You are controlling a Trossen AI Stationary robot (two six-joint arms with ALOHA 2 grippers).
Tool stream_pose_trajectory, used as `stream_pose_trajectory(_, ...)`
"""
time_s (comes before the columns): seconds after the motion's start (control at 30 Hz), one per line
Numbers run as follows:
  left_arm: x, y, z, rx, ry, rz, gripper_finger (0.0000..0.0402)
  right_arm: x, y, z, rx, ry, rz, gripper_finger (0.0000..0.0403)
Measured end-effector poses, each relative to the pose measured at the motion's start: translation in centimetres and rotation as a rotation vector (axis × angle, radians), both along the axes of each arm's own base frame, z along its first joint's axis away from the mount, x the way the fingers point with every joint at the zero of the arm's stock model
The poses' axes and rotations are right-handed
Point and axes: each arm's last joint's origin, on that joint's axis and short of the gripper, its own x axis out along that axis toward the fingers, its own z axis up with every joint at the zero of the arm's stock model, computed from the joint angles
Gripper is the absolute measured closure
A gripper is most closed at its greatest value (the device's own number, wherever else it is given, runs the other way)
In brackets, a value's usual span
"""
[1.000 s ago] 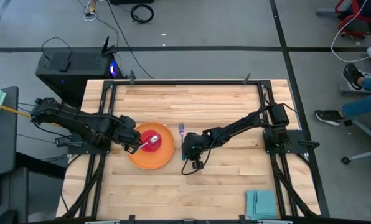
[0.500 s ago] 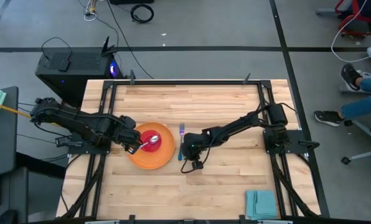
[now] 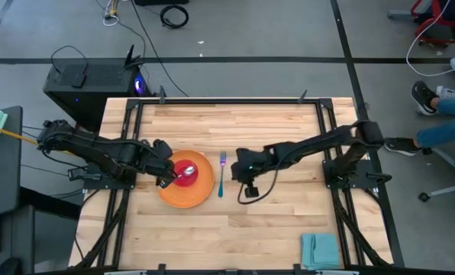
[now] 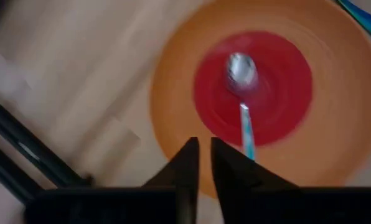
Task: Set table place
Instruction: Place the metal spoon into the pink bowl
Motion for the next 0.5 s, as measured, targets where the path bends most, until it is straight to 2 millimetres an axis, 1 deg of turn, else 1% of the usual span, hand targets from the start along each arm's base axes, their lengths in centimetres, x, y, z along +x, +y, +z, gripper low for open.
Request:
stream_pose_trajectory(0.07,0.0,0.2,0.1,0.072,-0.007,-0.035,0.0381,-0.9,-0.1,1.8,0.001,-0.034,0.002,0.0389)
stream_pose_trajectory(0.13,0.0,0.3,0.4,0.136,-0.026,-0.059,0.0393,-1.9,-0.2,3.6,-0.005,-0.074,0.013,0.0395)
stream_pose_trajectory(0.2,-0.2,0.5,0.7,0.18,-0.043,-0.102,0.039,-3.0,-0.3,5.3,-0.017,-0.116,0.026,0.0399)
stream_pose_trajectory(0.3,-0.7,0.5,1.7,0.218,-0.116,-0.164,0.0389,-4.8,-0.6,7.7,-0.038,-0.176,0.01,0.0395)
stream_pose_trajectory(0.37,-1.2,0.6,2.7,0.245,-0.191,-0.199,0.0395,-6.1,-0.9,9.2,-0.053,-0.212,0.005,0.0396)
stream_pose_trajectory(0.5,-2.6,0.6,4.8,0.285,-0.366,-0.277,0.0391,-8.7,-1.2,11.4,-0.057,-0.261,-0.005,0.0399)
